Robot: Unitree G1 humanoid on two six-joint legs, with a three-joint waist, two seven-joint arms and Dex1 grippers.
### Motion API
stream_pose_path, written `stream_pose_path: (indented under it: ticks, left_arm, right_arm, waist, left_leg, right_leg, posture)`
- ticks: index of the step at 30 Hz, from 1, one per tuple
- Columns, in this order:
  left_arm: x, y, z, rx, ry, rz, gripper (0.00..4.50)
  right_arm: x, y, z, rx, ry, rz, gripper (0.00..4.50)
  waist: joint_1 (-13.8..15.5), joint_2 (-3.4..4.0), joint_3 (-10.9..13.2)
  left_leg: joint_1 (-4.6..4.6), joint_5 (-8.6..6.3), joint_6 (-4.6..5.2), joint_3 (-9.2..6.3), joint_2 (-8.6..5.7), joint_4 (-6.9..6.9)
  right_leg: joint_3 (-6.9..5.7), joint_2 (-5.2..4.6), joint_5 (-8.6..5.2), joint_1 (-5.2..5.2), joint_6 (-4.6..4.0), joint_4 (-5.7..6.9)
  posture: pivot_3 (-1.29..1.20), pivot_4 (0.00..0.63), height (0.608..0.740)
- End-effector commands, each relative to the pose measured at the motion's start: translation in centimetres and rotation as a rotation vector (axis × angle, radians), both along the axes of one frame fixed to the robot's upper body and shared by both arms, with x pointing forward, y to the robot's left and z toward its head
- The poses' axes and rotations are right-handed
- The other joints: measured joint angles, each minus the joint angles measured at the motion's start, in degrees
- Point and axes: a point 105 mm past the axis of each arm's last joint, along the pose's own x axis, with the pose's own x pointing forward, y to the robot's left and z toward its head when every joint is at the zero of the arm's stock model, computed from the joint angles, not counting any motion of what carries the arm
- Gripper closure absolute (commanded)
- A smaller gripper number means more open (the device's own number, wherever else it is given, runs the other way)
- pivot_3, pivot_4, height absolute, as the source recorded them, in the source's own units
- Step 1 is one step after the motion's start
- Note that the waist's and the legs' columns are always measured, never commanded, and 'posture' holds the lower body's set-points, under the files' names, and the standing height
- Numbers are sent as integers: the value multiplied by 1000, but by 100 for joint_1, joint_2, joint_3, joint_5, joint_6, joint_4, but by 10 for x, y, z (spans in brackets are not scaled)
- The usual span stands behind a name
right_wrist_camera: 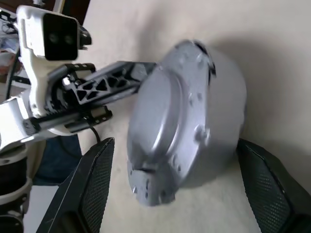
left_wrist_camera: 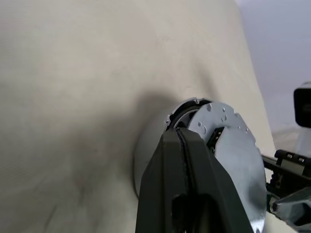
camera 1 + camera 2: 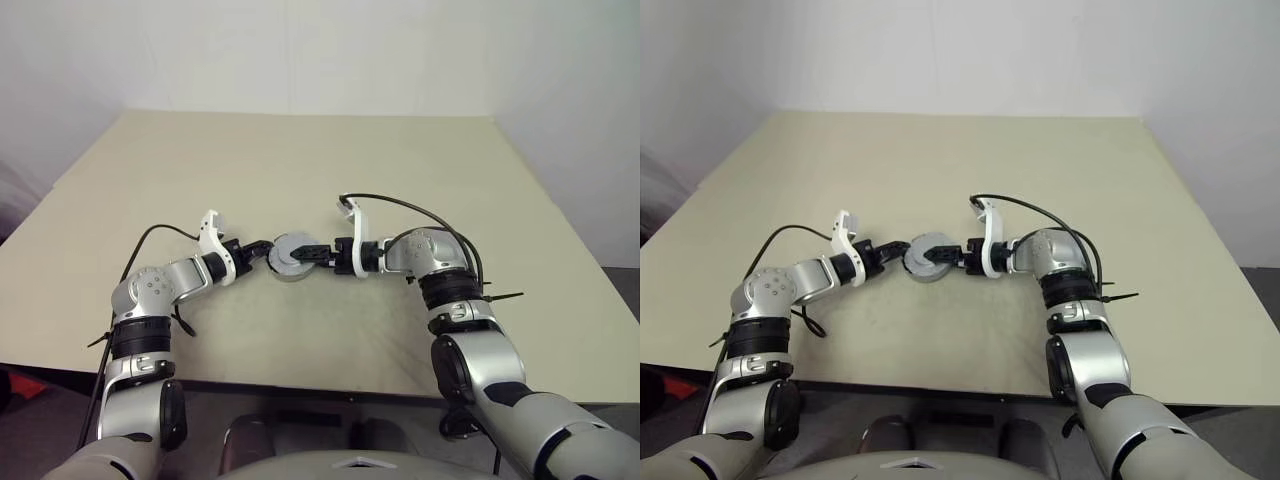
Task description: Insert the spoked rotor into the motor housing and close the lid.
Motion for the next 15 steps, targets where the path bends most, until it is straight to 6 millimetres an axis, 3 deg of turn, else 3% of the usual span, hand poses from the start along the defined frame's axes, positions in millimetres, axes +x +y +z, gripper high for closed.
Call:
stream_pose_path:
  ticks: [1,9,15]
  left_arm:
    - [1,4,5,5,-25,8,4500]
    - [-5,2,21,-7,-131,-24,4500]
    - [-12,5,25,20,-186,-31,4500]
  right_arm:
    - [7,5,20,42,-96,0,34]
    - [41,-11,3,-139,-251,-181,34]
    - [53,-19,-5,-271,-449,-215,34]
  waist:
    - [0,0,1]
    - [19,0,1]
    - [63,0,1]
  left_leg:
    - [1,3,-4,0,0,0]
    - [-3,10,-17,-1,1,1]
    - [-3,10,-17,-2,1,10]
  right_leg:
    - [1,0,0,0,0,6]
    - [1,0,0,-8,-1,10]
    - [0,-3,1,-6,-1,17]
  posture:
    - [0,0,740]
    - [0,0,740]
    - [0,0,740]
